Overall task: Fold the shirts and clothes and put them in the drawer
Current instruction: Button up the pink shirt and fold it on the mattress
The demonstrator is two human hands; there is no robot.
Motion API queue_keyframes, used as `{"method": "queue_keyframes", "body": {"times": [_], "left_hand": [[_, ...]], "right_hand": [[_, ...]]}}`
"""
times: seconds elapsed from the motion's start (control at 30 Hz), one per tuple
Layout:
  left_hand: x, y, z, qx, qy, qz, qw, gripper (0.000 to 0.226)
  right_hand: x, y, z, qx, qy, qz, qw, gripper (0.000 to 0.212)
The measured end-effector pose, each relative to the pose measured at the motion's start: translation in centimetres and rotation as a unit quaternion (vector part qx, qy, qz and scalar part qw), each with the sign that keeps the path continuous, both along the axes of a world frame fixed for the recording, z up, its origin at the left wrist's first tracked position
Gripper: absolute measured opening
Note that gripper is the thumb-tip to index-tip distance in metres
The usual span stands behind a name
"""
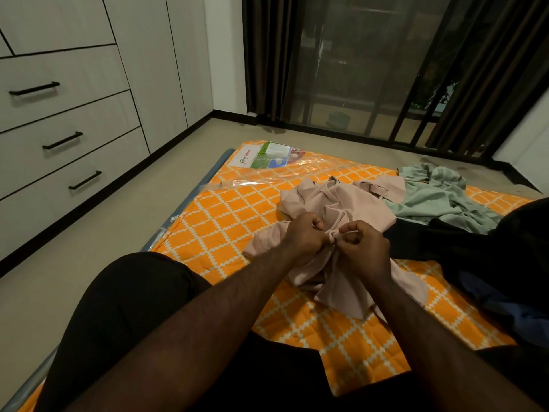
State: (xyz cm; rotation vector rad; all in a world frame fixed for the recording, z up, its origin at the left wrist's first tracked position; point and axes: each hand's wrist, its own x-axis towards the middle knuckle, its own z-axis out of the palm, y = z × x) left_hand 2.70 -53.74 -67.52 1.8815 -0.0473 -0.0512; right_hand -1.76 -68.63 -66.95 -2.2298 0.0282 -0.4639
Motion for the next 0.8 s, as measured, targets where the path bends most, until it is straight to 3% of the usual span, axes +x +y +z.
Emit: {"method": "queue_keyframes", "body": {"times": [0.47, 0.8], "left_hand": [[-0.32, -0.06, -0.14, 0.018, -0.054, 0.036, 0.998, 0.036], [-0.40, 0.46, 0.80, -0.058, 0.005, -0.011, 0.998, 0.017]], "right_hand": [[-0.47, 0.35, 0.33, 0.037, 0.017, 0.009, 0.999, 0.018], [-0.76, 0.42, 0.36, 0.001, -0.022, 0.024, 0.999, 0.020]]}}
